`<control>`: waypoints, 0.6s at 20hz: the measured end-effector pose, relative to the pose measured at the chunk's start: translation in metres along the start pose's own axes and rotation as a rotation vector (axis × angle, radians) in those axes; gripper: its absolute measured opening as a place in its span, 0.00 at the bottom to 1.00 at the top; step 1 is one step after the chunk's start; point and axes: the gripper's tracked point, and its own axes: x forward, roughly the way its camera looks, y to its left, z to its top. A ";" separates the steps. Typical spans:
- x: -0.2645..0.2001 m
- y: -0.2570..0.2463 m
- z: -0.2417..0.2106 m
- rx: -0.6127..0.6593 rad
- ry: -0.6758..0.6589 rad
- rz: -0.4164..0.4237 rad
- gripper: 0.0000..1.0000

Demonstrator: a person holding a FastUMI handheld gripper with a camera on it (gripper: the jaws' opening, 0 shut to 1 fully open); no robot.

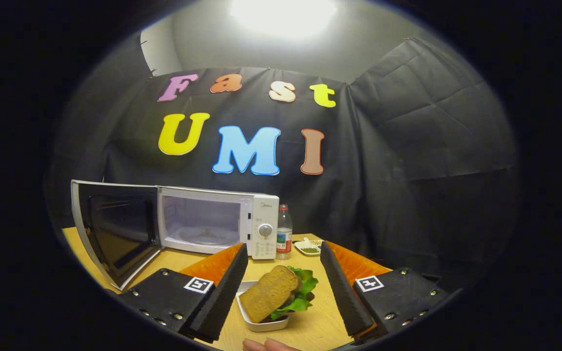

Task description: Open the microwave, put the food inside, and close the microwave door.

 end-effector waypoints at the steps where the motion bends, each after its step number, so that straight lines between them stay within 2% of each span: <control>1: 0.006 -0.006 -0.011 0.012 0.024 0.003 0.91; 6: 0.024 -0.008 -0.056 0.162 0.138 0.096 0.91; 12: 0.034 -0.009 -0.095 0.399 0.272 0.152 0.90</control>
